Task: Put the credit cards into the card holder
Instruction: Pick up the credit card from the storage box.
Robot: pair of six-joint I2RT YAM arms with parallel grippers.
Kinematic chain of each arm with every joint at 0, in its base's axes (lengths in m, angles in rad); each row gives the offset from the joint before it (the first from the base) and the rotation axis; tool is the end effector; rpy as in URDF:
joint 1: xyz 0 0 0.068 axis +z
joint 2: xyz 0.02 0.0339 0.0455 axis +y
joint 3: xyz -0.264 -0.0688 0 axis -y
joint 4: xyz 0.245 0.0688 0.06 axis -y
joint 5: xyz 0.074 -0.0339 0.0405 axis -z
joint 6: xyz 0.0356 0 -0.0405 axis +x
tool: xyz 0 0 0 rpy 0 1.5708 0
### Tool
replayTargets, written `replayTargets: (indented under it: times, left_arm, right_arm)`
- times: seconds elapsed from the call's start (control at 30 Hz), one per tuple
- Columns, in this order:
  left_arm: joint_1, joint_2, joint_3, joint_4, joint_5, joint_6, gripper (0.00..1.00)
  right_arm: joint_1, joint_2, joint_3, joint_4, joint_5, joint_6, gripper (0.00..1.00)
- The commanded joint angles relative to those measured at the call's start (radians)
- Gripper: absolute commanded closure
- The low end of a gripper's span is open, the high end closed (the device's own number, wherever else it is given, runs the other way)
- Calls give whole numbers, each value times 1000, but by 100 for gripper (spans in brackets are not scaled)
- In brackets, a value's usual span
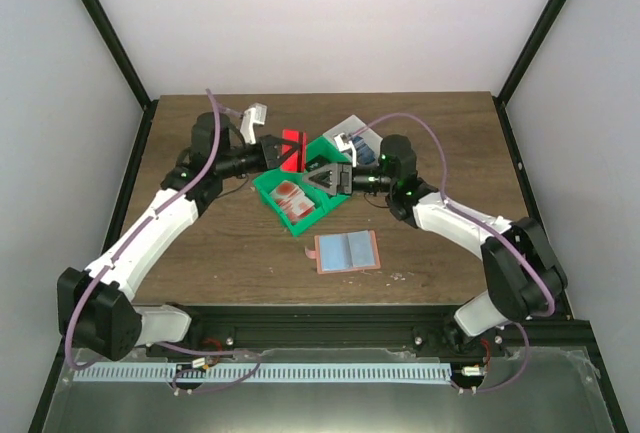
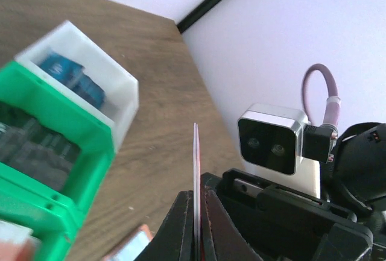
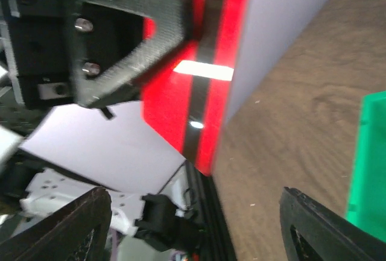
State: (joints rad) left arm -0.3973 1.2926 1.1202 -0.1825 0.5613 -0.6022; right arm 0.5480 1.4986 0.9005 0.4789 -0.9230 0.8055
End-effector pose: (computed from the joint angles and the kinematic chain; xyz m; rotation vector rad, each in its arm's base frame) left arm 0.2664 -0.1323 0.3482 0.1966 2.0518 -1.1852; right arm 0.2686 0.1972 0.2771 -0.5626 1.9070 1.7161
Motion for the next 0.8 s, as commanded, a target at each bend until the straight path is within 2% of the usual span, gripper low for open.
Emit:
replayTargets:
  times: [0.0,0.23,0.37,0.43,0.53,0.6,0.7,0.77]
  left_arm:
    - [14,-2,-56,167,150,-198,100]
    - [18,2,-92,255,254,-255,100]
    - [19,-15,-123,305,294,-282,100]
    - [20,-19,-137,334,307,-299,100]
    - [22,-25,-142,341,304,-303,100]
    - [26,-33,-148,347,301,-304,100]
    - [33,-47,-156,354,303,-305,96]
    - [39,-57,-161,354,306,-304,87]
  right_arm:
    - [20,30,32,161,-130,135,25]
    - [28,87,64,172,-131,199,39]
    - [28,119,69,247,-126,281,50]
    - [28,131,67,294,-129,322,59]
    - [27,134,58,340,-130,364,83]
    - [27,127,54,340,-119,371,96]
    - [27,119,55,334,-104,371,100]
    - [26,118,60,336,-105,376,99]
